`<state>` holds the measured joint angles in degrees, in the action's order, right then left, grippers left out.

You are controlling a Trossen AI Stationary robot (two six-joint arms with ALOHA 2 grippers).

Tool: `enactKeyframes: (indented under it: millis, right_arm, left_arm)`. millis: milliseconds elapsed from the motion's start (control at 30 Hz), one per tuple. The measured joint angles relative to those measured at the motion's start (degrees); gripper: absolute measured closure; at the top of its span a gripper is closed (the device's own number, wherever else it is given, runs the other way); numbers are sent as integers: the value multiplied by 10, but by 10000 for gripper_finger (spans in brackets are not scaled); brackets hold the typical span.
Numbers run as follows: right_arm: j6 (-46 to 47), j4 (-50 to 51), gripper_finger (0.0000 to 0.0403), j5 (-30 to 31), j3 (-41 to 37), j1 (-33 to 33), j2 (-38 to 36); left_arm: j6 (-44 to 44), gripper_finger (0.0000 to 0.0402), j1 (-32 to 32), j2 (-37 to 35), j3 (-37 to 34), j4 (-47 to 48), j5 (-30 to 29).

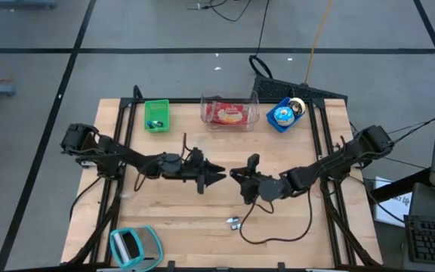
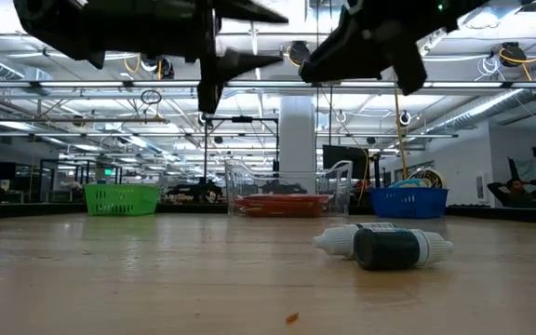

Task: Pick & Place Food Item
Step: Put the blue food coloring bottle into the green bin

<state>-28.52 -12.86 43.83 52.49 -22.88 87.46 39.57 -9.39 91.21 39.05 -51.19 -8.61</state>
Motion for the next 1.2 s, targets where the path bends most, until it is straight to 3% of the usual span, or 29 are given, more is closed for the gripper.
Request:
enactKeyframes:
  millis: [200,400,667,900,1200]
  right_arm:
    - [-53,-50,328,27,0,2,7]
    - [-91,-98,327,26,0,3,6]
    - [-83,-101,326,9,0,16,6]
    - [-84,-101,326,11,1,15,6]
    - [-83,-96,326,15,1,15,6]
  left_arm:
    - [12,134,13,2,-1,18,-11]
    - [12,96,22,3,-1,19,-21]
    - [-11,91,20,4,45,66,-26]
    - [-23,91,19,46,106,128,-23]
    - [-13,92,25,70,123,117,-46]
